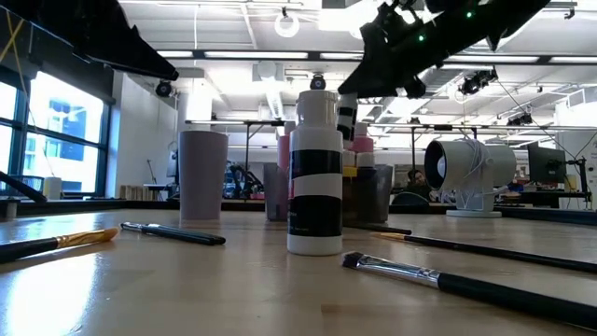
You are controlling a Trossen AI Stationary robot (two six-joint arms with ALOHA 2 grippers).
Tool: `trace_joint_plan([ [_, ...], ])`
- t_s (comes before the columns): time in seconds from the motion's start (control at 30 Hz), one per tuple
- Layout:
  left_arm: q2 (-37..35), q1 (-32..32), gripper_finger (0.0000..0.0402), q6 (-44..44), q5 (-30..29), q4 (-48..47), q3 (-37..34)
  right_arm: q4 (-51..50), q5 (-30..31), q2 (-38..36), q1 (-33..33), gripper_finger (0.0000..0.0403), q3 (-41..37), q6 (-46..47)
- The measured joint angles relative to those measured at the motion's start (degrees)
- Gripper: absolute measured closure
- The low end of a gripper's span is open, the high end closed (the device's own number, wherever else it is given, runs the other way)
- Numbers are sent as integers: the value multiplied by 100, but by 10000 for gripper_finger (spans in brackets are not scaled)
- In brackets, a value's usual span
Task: Pick & Place Paint Supplies
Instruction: Put the small white paint bottle into the gray bin
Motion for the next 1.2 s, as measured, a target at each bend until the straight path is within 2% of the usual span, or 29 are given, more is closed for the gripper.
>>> trace_joint_plan([
  [0.5, 0, 0, 190, 0, 0, -13, 0, 215, 5, 510, -79, 289, 2, 16],
  [0.9, -2, 0, 190, 0, 0, -22, 0, 14, -17, 708, -79, 287, 3, 165],
  [1.2, -2, 0, 190, -2, 0, -38, 2, 146, -15, 1227, -79, 284, 2, 275],
])
